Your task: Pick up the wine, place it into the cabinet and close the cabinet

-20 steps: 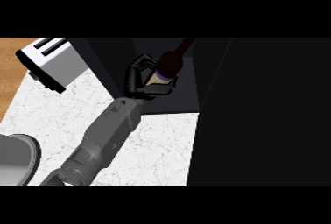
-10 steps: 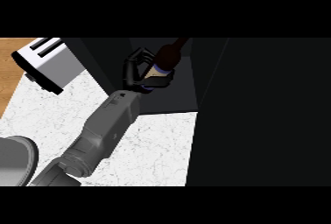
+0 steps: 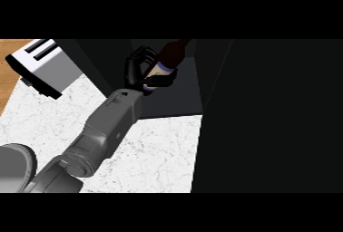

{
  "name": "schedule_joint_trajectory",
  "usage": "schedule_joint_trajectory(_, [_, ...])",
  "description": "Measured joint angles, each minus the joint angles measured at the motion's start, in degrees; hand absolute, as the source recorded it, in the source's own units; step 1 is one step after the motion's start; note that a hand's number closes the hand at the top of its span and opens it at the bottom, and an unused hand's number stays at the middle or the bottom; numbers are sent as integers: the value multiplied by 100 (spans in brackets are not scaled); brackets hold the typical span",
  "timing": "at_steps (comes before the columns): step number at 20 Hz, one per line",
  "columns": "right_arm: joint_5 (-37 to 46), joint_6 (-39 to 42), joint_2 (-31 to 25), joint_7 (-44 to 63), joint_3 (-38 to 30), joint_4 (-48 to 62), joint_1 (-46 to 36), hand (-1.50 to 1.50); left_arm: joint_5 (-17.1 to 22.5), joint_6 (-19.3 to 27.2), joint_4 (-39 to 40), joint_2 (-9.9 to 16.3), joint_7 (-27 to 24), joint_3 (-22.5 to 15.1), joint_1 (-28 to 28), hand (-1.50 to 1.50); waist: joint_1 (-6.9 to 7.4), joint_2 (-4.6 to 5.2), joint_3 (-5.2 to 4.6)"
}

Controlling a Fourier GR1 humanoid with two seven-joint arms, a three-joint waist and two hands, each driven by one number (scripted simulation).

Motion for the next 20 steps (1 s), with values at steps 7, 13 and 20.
schedule_joint_trajectory(7, [-21,7,11,14,22,26,-166,-150,-42,171,235,32,166,36,-53,150,-82,32,-1])
schedule_joint_trajectory(13, [-54,22,26,16,-9,22,-164,-150,274,-323,56,-13,90,392,130,150,-109,53,-6])
schedule_joint_trajectory(20, [-52,9,96,4,100,30,-192,-150,601,-923,-19,-91,88,703,437,150,-198,64,-14])
